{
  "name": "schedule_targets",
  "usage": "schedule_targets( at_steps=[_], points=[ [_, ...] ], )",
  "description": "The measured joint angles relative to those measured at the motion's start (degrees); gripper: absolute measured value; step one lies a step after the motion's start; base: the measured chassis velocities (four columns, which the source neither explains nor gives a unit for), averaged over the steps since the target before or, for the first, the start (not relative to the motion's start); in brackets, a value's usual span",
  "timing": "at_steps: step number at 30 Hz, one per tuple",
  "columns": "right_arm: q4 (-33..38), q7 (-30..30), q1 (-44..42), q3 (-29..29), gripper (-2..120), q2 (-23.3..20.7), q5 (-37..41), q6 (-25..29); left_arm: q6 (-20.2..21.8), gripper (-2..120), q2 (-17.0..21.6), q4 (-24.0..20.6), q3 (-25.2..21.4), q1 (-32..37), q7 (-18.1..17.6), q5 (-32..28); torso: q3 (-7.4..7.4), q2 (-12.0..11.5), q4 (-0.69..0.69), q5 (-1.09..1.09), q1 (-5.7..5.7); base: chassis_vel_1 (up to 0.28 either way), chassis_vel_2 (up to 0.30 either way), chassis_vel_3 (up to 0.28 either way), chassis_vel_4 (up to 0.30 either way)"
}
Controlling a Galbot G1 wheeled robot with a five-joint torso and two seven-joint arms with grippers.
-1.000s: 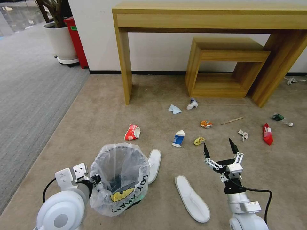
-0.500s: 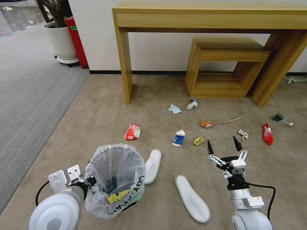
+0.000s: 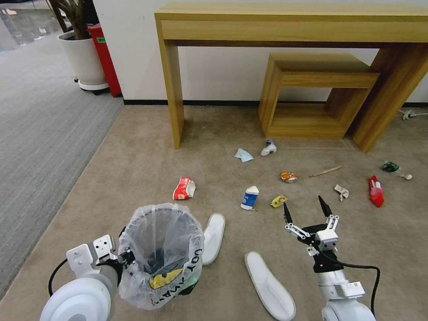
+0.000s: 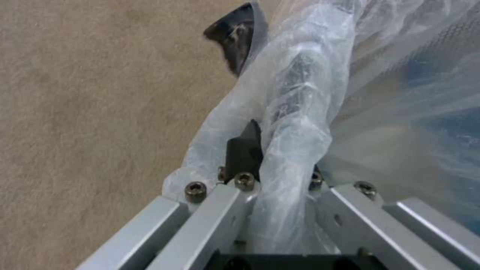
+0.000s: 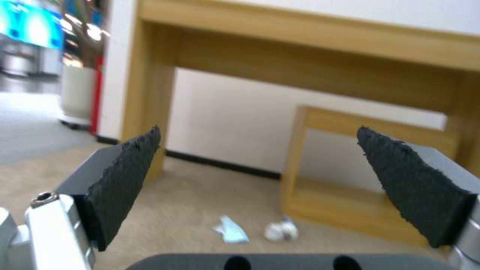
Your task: Pick up the trash bin and place the garbage on the floor into it.
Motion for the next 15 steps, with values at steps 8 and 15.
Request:
schedule_targets(
  at_steps=[8, 15],
  points=[
    [-2.94, 14.29, -6.18, -4.95, 100, -13.39, 3.96, -19.77, 0.75, 1, 0.26, -0.76, 2.83, 2.13, 0.46, 3.14, -0.02, 0.01, 0.01, 0.0, 0.0, -0.005, 0.003, 0.005, -0.008],
    [-2.16, 19.28, -10.28, -8.71, 100, -21.03, 9.84, -27.08, 0.49, 1, 0.13, -0.29, 3.31, 1.46, 0.45, 4.04, -0.02, 0.0, 0.0, 0.0, 0.0, 0.0, 0.0, 0.0, 0.0]
  ],
)
